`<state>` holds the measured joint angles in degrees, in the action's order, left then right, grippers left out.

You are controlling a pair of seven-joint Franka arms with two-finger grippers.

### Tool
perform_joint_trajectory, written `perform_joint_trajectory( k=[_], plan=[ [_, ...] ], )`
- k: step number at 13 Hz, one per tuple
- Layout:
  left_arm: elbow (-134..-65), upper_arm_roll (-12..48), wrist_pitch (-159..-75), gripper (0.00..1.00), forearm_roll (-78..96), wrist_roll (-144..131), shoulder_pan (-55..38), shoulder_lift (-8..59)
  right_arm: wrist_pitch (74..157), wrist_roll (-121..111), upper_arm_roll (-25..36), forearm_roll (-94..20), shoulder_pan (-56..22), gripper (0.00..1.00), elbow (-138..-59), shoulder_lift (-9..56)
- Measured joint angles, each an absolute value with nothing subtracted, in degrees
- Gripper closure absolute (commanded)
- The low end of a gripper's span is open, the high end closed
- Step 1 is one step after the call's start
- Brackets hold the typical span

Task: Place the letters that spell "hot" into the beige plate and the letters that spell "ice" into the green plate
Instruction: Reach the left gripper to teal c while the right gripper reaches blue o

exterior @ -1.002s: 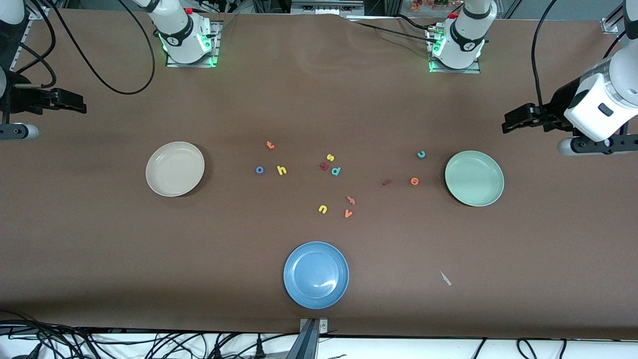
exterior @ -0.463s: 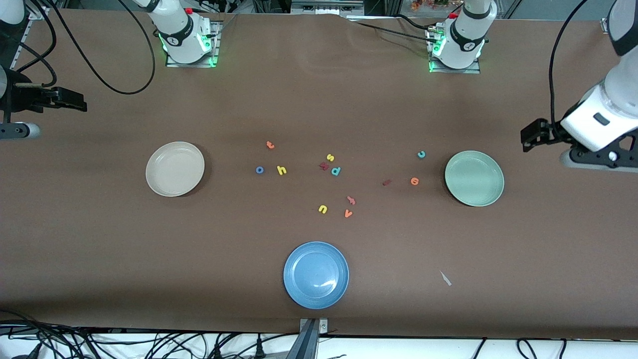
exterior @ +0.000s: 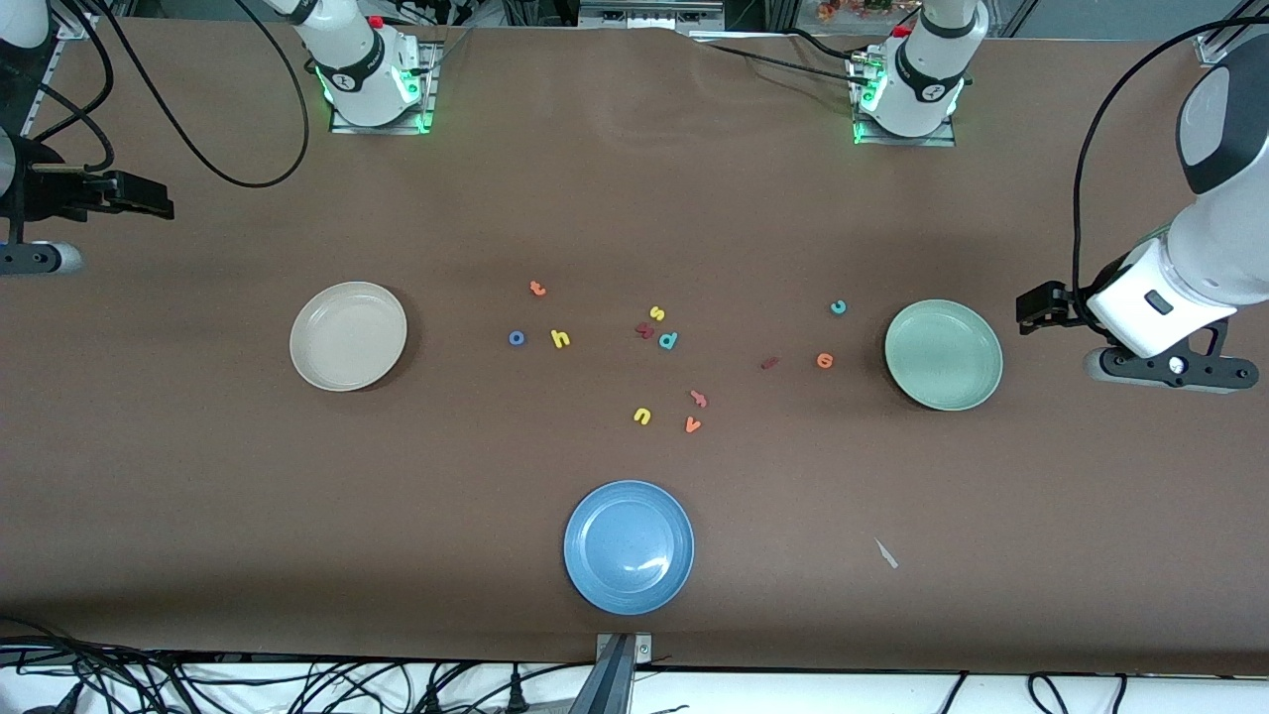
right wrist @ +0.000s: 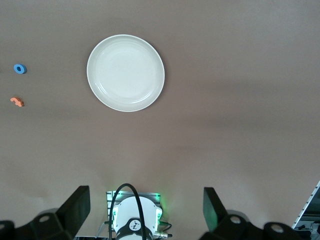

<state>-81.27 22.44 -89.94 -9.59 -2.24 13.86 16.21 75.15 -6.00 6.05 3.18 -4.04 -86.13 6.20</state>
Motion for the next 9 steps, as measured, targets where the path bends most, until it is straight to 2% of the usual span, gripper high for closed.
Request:
perform_joint_trajectory(
  k=[9],
  plan=[
    [-91.27, 22.94, -91.88, 0.00, -3.95, -17.09, 11.33, 21.52, 74.99, -6.00, 5.77, 2.76, -4.12, 0.00, -86.13, 6.21]
  ],
)
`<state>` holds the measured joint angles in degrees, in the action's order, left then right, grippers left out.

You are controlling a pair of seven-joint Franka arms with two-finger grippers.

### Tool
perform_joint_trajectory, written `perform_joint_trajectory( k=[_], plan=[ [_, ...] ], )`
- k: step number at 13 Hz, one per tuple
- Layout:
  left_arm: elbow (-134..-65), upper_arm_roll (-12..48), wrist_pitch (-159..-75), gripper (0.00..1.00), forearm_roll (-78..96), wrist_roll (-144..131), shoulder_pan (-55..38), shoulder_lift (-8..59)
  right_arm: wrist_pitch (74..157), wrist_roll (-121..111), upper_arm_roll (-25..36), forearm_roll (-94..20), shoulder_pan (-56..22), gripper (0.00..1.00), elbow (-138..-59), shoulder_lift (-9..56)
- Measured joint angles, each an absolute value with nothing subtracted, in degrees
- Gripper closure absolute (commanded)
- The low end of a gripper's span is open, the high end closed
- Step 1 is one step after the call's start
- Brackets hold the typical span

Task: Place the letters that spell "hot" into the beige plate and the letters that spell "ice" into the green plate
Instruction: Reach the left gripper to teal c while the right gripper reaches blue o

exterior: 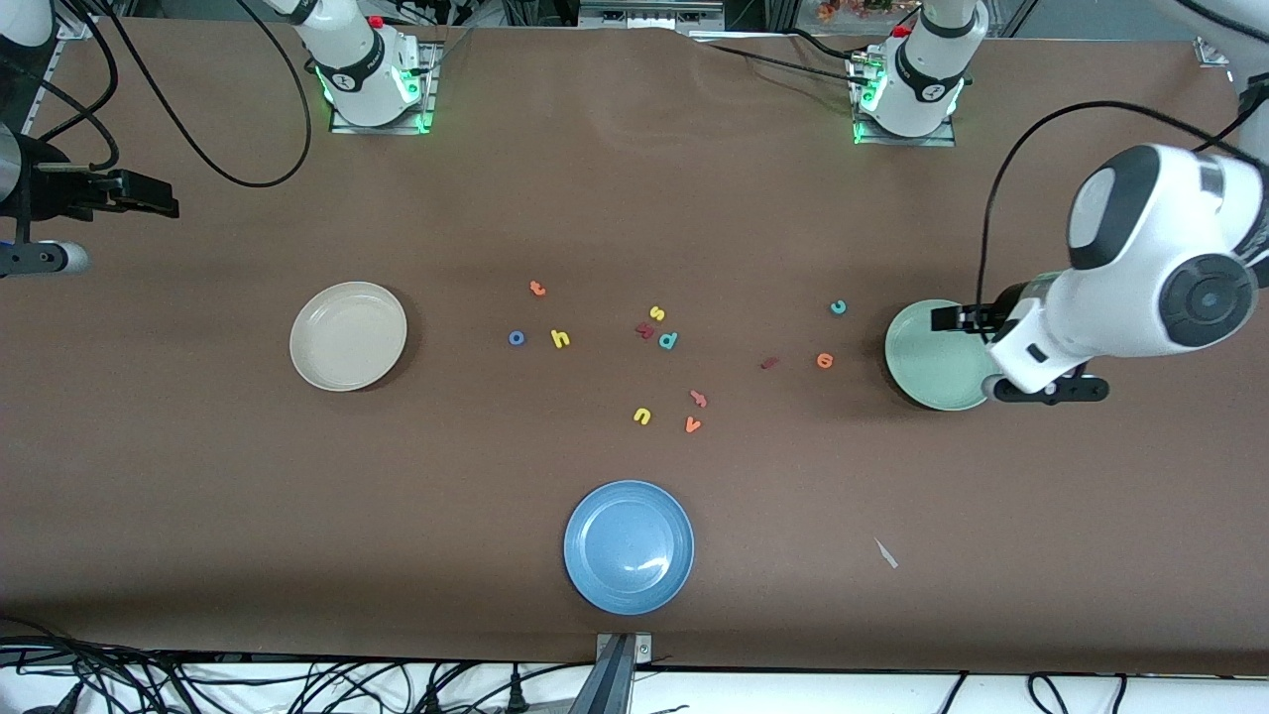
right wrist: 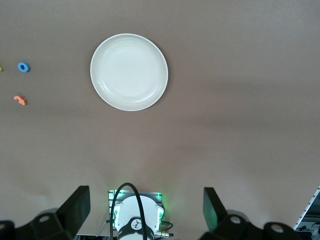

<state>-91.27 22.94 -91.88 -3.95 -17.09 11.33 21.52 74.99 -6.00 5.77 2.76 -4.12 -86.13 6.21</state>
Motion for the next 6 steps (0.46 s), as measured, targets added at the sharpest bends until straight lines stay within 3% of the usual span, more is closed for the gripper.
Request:
perform_joint_trajectory(
  k=[4, 6],
  plan=[
    [-98.67, 23.27, -97.36, 0.00, -3.94, -27.43, 7.74, 21.98, 74.99, -5.99, 5.79, 2.76, -4.12, 0.00, -86.13, 6.21],
    [-103.28, 23.26, -105.46, 0.00, -3.94, -31.87, 7.27, 22.03, 75.00, -6.00, 5.82, 2.76, -4.11, 0.00, -86.13, 6.21]
  ],
)
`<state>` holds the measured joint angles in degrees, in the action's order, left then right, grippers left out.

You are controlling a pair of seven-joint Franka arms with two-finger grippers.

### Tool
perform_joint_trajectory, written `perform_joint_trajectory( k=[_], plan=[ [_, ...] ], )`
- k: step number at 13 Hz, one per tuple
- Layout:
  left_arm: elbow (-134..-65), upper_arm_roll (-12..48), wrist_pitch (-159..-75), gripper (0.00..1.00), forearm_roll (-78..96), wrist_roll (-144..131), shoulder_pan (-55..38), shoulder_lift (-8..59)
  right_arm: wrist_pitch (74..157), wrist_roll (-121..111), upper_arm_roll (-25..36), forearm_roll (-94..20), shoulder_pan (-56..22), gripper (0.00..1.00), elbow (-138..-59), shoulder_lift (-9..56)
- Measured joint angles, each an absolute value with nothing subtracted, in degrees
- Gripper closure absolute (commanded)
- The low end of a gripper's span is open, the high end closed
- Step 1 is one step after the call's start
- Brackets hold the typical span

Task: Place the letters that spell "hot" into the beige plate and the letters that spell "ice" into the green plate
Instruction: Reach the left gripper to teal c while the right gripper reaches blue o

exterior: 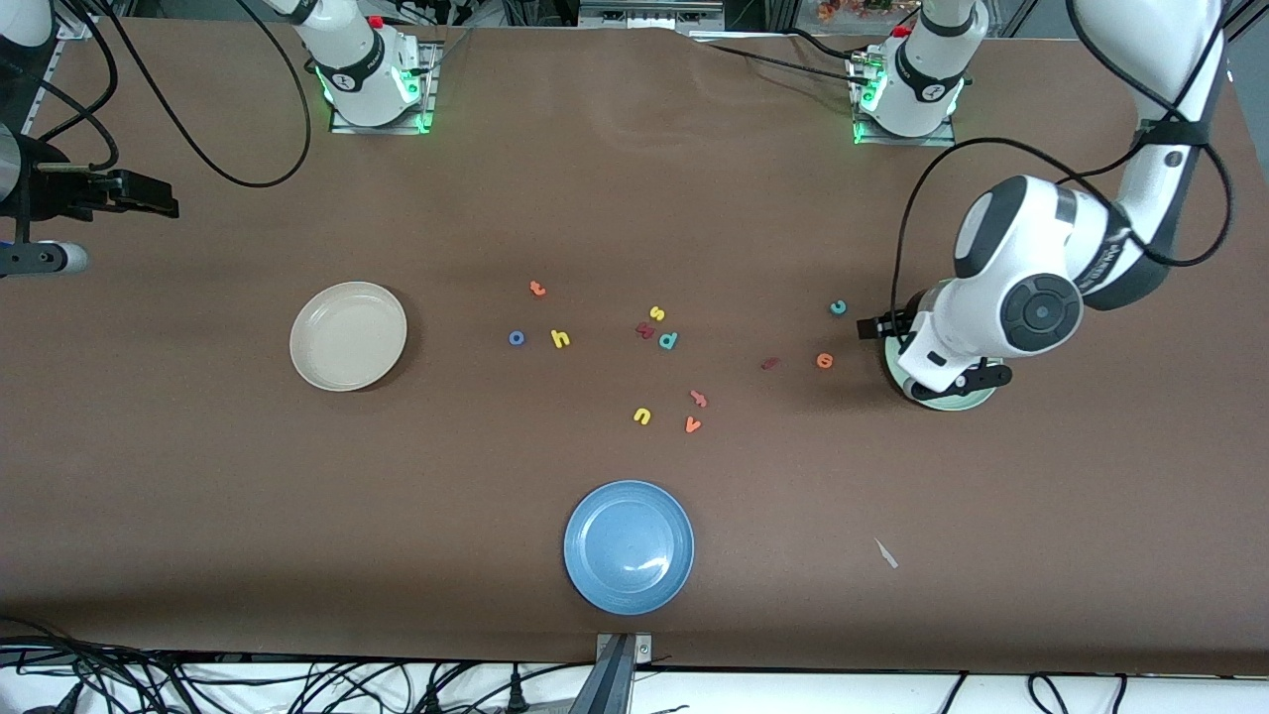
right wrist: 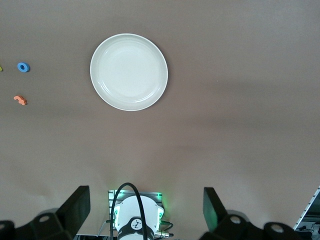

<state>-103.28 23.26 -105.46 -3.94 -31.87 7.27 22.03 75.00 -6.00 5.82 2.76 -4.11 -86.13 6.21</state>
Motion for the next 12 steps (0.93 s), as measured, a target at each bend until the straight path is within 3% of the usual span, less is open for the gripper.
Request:
perform_joint_trajectory(
  k=[4, 12],
  plan=[
    [-111.72, 23.26, -117.78, 0.00, -3.94, -36.95, 6.87, 22.10, 74.99, -5.99, 5.92, 2.76, -4.08, 0.00, -86.13, 6.22],
    [-124.40, 23.20, -130.41, 0.02, -3.94, -37.88, 7.26, 19.85, 77.30, -5.99, 6.01, 2.37, -4.08, 0.00, -86.08, 6.22]
  ],
)
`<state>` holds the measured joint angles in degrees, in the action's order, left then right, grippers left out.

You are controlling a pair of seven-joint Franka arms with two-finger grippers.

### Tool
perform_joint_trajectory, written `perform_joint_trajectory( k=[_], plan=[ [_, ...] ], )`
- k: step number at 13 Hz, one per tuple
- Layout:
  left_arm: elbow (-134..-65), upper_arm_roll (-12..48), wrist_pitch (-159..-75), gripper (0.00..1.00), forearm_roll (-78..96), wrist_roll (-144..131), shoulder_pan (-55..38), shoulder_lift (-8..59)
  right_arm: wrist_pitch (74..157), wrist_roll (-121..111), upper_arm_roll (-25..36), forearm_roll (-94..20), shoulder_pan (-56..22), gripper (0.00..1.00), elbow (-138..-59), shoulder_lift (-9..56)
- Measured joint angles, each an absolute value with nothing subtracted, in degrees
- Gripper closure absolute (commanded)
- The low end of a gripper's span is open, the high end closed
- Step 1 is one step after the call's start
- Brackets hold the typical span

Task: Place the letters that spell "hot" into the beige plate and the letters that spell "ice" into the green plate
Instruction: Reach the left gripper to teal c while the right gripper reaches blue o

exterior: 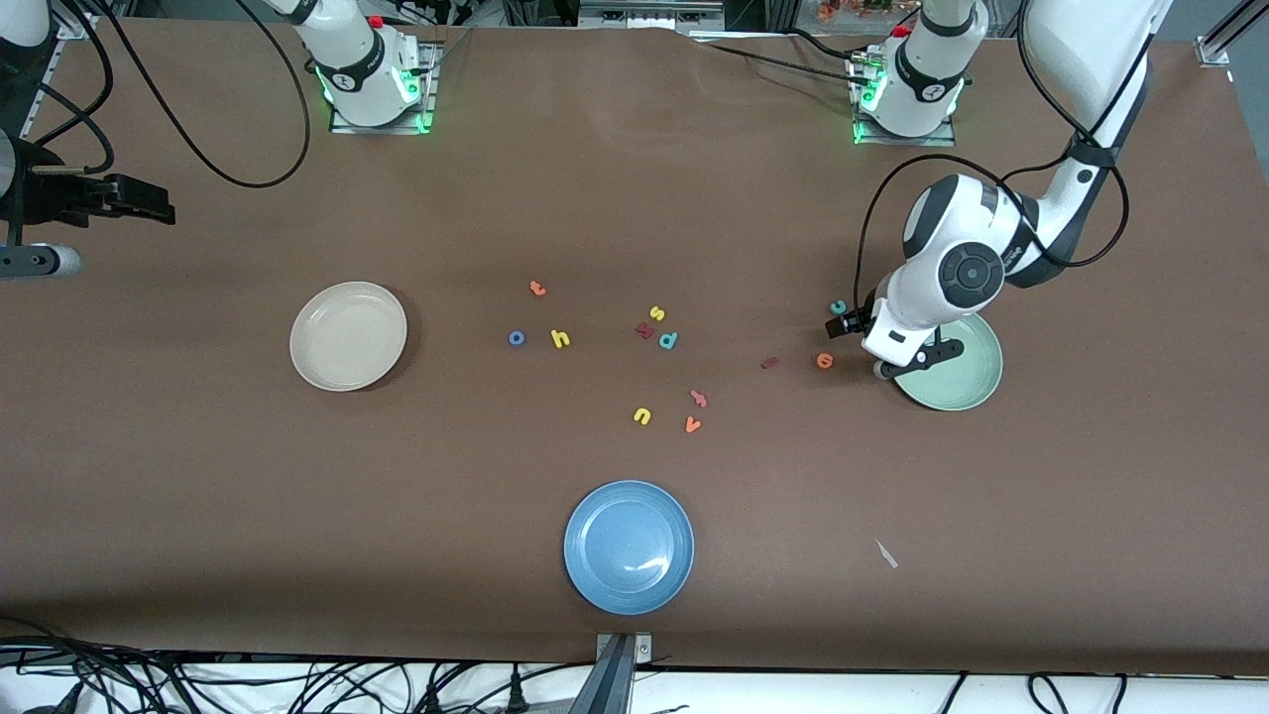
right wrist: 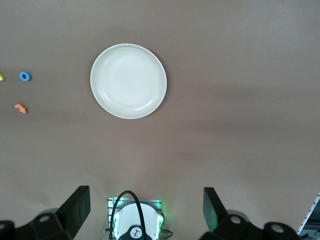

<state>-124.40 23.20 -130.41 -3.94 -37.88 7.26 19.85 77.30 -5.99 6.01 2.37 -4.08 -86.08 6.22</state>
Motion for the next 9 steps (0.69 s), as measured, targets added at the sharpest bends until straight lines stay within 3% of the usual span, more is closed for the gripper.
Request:
perform_joint_trajectory(
  k=[3, 5, 9],
  plan=[
    [-127.62, 23.20, -135.16, 0.07, -3.94, -39.97, 7.29, 19.84, 77.97, -6.00, 6.08, 1.98, -4.08, 0.00, -86.03, 6.22],
    [-129.01, 23.20, -137.38, 0.20, -3.94, -41.03, 7.27, 19.83, 78.45, -6.00, 5.85, 1.80, -4.11, 0.00, -85.88, 6.20],
    [-132.22, 23.27, -140.50, 0.29, -3.94, -42.40, 7.18, 19.83, 81.08, -6.00, 2.04, 0.70, -4.65, 0.00, -85.43, 6.28]
  ],
)
